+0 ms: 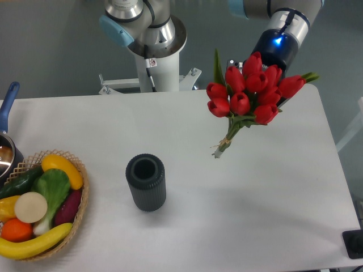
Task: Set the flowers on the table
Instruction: 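Hold the red tulip bouquet by the stems and move it toward the table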
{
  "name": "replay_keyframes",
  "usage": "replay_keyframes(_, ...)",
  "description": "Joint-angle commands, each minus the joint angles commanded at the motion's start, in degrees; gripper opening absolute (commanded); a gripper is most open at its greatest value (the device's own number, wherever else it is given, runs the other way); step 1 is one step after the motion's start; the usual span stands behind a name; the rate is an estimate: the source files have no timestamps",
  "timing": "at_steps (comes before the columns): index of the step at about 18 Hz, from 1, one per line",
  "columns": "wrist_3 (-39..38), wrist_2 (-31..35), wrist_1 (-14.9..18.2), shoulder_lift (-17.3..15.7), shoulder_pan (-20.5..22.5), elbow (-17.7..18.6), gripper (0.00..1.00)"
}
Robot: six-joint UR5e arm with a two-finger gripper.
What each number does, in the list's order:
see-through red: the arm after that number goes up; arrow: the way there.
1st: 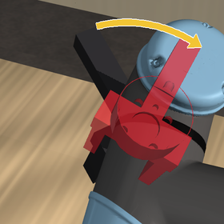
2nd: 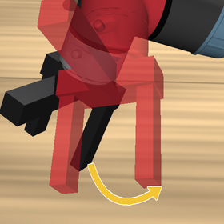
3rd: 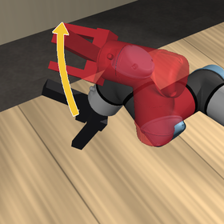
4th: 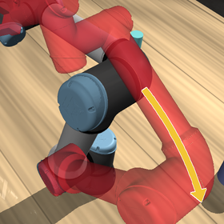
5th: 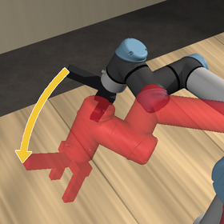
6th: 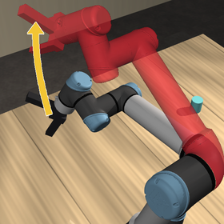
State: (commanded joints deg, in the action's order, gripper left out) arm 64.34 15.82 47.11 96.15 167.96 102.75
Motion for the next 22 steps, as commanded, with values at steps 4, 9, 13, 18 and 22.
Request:
replay_keyframes(4, 1.1, 0.2, -0.1, -0.1, -0.2, 0.4, 0.48)
replay_keyframes(9, 1.1, 4.0, -0.1, -0.9, -0.3, 0.0, 0.48)
replay_keyframes(13, 1.1, 12.1, 0.0, -3.0, -0.4, 0.1, 0.48)
replay_keyframes(18, 1.2, 19.5, 0.2, -5.2, -0.8, 0.4, 0.48)
replay_keyframes(22, 1.3, 34.3, 0.4, -5.9, -5.3, -0.7, 0.47)
